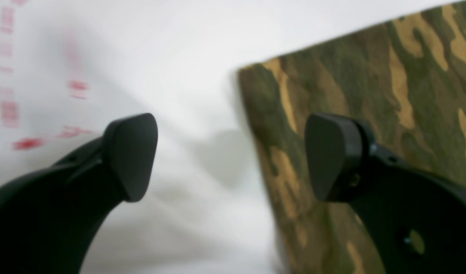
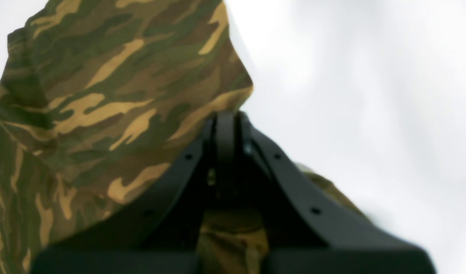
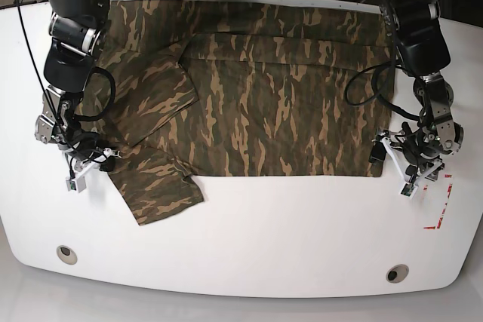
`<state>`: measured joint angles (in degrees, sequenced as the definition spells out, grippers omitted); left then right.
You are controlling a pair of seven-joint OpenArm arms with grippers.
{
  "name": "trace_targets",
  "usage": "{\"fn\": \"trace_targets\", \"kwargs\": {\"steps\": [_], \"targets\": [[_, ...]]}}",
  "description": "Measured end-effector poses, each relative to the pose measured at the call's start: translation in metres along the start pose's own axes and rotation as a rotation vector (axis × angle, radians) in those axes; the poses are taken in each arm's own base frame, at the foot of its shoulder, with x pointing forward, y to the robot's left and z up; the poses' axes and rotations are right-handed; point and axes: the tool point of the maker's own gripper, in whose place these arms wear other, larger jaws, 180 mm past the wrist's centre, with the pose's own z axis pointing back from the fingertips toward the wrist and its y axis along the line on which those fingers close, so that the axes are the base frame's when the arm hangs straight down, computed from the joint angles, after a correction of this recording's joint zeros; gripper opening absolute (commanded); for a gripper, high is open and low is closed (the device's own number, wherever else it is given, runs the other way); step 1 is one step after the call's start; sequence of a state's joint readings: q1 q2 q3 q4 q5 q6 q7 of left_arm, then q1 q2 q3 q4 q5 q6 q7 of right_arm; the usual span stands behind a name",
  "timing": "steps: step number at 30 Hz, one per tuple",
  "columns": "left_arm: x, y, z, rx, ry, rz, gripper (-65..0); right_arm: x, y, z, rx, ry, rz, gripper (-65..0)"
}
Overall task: Layout the t-shirt on the table in an organized manner, then fold the t-shirt properly
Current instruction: 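Grasp the shirt edge with both grippers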
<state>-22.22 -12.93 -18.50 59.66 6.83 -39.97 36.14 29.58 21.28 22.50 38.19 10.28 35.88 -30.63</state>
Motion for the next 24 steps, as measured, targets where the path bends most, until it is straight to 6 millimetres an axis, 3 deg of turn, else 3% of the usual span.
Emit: {"fn": "trace_targets", "kwargs": {"steps": [10, 20, 24], "targets": [[0.002, -0.008, -0.018, -0.056, 0.005, 0.034, -7.0, 0.0, 0.0, 0.0, 0.0, 0.0, 0.0, -65.0], [0.012, -0.045, -0.037, -0.14, -0.029, 0.028, -7.1, 0.0, 0.0, 0.0, 0.0, 0.0, 0.0, -65.0], [0.015, -0.05, -0.039, -0.15, -0.029, 0.026, -7.3, 0.0, 0.0, 0.0, 0.0, 0.0, 0.0, -65.0]]}}
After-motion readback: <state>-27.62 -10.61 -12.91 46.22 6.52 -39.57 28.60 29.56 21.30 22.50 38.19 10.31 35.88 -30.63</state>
